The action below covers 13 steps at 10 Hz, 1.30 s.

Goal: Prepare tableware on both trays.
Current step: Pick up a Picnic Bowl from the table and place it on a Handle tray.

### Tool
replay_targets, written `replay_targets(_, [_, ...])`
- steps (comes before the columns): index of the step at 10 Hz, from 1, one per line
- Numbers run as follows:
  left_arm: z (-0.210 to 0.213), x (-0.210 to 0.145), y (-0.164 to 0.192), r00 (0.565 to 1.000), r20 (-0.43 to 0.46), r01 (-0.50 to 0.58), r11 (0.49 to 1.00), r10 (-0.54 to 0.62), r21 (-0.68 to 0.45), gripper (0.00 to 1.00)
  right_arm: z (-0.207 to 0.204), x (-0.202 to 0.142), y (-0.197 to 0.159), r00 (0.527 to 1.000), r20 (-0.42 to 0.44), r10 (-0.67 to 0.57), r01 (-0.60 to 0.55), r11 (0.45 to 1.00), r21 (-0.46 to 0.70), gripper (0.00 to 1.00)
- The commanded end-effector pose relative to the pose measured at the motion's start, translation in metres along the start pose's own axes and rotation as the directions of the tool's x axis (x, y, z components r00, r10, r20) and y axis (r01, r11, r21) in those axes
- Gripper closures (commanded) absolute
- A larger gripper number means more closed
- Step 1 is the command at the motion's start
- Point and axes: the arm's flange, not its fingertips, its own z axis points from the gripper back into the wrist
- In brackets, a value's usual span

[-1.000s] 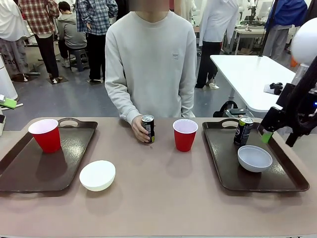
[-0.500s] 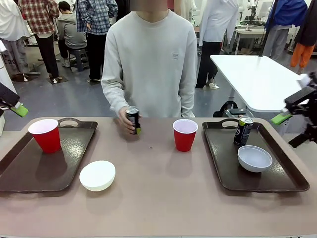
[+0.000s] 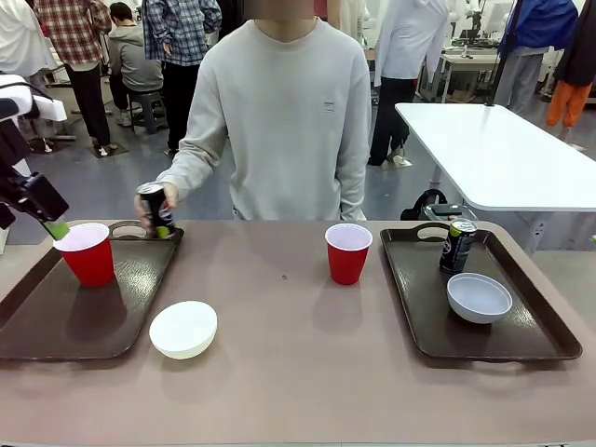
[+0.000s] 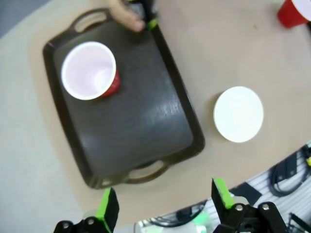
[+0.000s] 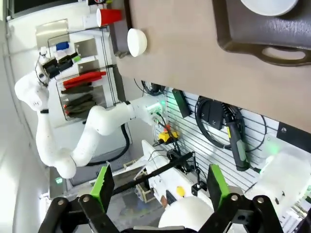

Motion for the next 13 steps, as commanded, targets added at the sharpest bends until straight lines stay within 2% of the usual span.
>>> replay_targets(1, [-0.001, -0.005, 0.012, 0.998, 0.033, -0.046, 0.999, 0.047, -0.026, 0.0, -0.001, 0.006, 0.007, 1.0, 0.022, -0.022, 0.022, 1.0, -0.002, 0.0])
replay_targets(2, [-0.001, -0.013, 0.021, 0.997, 0.049, -0.061, 0.996, 0.064, -0.065, 0.0, -0.001, 0.006, 0.007, 1.0, 0.022, -0.022, 0.022, 1.0, -0.002, 0.0])
replay_targets(3, [0.0, -0.001, 0.002, 1.0, 0.005, -0.019, 1.0, 0.019, -0.008, 0.0, -0.001, 0.006, 0.007, 1.0, 0.022, -0.022, 0.022, 1.0, -0.002, 0.0])
replay_targets(10, [-0.001, -0.003, 0.003, 1.0, 0.009, -0.012, 0.999, 0.012, -0.032, 0.0, -0.001, 0.006, 0.007, 1.0, 0.022, -0.022, 0.022, 1.0, -0.002, 0.0])
replay_targets(13, [-0.058, 0.036, -0.038, 0.994, -0.109, -0.013, 1.0, 0.015, 0.018, 0.0, -0.001, 0.006, 0.007, 1.0, 0.022, -0.022, 0.022, 1.0, -0.002, 0.0])
